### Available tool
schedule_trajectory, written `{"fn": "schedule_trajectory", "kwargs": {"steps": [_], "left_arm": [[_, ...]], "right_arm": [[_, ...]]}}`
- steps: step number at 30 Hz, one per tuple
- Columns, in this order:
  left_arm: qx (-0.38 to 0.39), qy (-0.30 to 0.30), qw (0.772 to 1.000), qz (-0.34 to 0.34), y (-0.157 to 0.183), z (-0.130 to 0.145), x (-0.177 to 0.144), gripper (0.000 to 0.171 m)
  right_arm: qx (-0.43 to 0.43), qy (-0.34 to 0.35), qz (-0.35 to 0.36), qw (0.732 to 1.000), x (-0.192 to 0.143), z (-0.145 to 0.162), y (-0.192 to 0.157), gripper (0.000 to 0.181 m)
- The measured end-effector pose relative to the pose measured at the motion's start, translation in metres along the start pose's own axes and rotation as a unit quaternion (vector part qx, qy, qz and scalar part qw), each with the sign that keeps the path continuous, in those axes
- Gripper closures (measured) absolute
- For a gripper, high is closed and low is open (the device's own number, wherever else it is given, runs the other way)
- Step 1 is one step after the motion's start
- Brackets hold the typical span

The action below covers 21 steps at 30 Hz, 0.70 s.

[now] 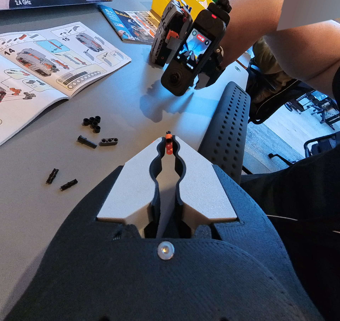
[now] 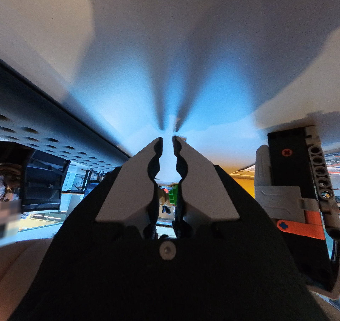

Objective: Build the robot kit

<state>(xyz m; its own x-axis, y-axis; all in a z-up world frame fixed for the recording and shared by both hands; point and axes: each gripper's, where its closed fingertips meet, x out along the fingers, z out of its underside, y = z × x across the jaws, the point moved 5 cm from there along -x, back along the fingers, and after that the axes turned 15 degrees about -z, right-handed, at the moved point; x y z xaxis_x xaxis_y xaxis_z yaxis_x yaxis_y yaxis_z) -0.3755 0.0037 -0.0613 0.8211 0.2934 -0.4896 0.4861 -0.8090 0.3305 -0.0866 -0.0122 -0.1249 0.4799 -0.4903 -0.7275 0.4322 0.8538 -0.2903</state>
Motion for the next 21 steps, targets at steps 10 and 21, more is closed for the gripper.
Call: {"fn": "schedule_trajectory", "kwargs": {"steps": [10, 21], "left_arm": [[-0.01, 0.019, 1.0, 0.005, 0.001, 0.0, -0.011, 0.168], [0.006, 0.018, 0.999, 0.038, 0.02, -0.019, -0.011, 0.168]], "right_arm": [[0.131, 0.379, -0.022, 0.916, -0.026, 0.052, 0.013, 0.164], [0.417, 0.667, 0.007, 0.617, 0.044, 0.064, -0.015, 0.155]]}}
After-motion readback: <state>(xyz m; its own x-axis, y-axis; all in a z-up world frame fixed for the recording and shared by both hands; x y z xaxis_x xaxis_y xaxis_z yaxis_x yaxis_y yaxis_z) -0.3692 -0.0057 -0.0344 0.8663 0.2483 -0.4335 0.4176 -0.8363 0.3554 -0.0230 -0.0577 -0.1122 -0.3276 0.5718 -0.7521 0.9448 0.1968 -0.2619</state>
